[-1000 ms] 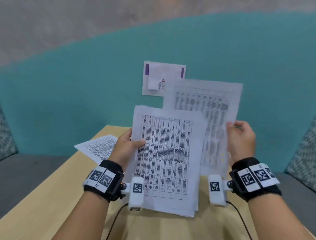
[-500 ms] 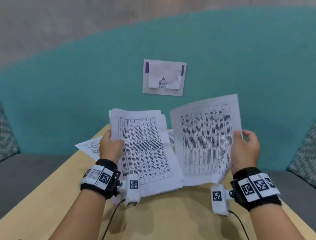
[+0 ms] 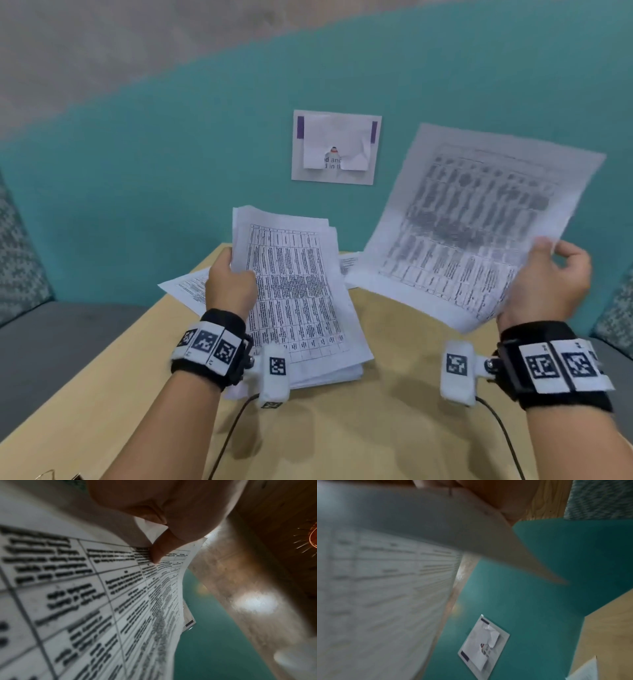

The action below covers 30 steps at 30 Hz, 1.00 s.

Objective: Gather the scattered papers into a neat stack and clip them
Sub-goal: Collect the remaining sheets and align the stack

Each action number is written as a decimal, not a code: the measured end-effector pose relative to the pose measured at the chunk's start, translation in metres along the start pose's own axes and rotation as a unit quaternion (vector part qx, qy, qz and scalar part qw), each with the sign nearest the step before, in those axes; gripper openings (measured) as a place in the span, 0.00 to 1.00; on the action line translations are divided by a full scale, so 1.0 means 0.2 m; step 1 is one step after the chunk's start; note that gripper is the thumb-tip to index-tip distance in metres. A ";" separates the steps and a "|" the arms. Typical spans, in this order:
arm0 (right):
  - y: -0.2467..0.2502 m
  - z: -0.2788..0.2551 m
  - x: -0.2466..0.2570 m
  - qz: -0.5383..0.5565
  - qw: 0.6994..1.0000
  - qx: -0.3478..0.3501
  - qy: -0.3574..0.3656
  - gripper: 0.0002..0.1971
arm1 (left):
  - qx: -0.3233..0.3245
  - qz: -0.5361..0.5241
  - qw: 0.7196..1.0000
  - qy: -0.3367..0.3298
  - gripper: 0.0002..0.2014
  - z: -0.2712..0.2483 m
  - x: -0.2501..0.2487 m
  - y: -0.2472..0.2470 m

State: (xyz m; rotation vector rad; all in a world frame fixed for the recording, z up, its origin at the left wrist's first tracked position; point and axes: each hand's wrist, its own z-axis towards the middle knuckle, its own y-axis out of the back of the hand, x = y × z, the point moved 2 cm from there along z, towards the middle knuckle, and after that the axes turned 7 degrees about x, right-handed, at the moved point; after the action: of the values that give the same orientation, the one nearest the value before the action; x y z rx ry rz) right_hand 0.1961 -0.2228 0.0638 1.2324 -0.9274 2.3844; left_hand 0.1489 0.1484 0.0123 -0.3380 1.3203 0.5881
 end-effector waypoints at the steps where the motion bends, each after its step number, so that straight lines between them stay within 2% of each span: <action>1: -0.02 -0.01 -0.01 -0.012 1.000 0.028 -0.003 0.04 | 0.008 -0.009 1.000 0.001 0.16 0.00 -0.01 -0.01; 5: -0.11 -0.15 -0.11 -0.080 0.985 0.149 -0.041 0.05 | 0.080 -0.066 0.994 0.024 0.18 -0.04 -0.06 -0.08; 7: -0.14 -0.26 -0.16 -0.101 0.974 0.190 -0.075 0.02 | 0.117 -0.093 0.988 0.035 0.19 -0.06 -0.08 -0.12; 9: -0.17 -0.34 -0.19 -0.099 0.962 0.226 -0.113 0.04 | 0.142 -0.108 0.983 0.046 0.22 -0.07 -0.08 -0.16; 12: -0.19 -0.39 -0.23 -0.089 0.946 0.268 -0.162 0.08 | 0.170 -0.117 0.977 0.059 0.15 -0.08 -0.08 -0.17; 14: -0.20 -0.39 -0.24 -0.083 0.917 0.322 -0.221 0.14 | 0.180 -0.123 0.974 0.061 0.08 -0.09 -0.08 -0.17; 15: -0.20 -0.39 -0.25 -0.084 0.893 0.360 -0.256 0.16 | 0.182 -0.137 0.972 0.060 0.07 -0.10 -0.08 -0.17; 17: -0.21 -0.40 -0.25 -0.074 0.843 0.431 -0.313 0.16 | 0.190 -0.156 0.968 0.057 0.07 -0.12 -0.09 -0.17; 19: -0.22 -0.41 -0.26 -0.045 0.816 0.463 -0.343 0.14 | 0.191 -0.143 0.970 0.053 0.07 -0.11 -0.09 -0.17; 22: -0.24 -0.40 -0.25 -0.027 0.835 0.452 -0.313 0.12 | 0.160 -0.149 0.974 0.061 0.12 -0.09 -0.09 -0.15; 25: -0.27 -0.41 -0.22 -0.048 0.870 0.449 -0.199 0.16 | 0.201 -0.220 0.953 0.054 0.27 -0.09 -0.13 -0.14; 27: -0.29 -0.44 -0.21 -0.049 0.885 0.441 -0.142 0.17 | 0.210 -0.216 0.953 0.035 0.24 -0.09 -0.14 -0.13; 30: -0.30 -0.47 -0.19 -0.045 0.901 0.421 -0.090 0.16 | 0.159 -0.158 0.975 -0.008 0.13 -0.07 -0.14 -0.14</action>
State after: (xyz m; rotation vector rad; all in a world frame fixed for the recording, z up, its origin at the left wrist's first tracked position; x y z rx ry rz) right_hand 0.1930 -0.1142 0.0171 1.7360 0.2073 2.6977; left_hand 0.1493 0.1121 0.0337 -0.2702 1.2879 0.1086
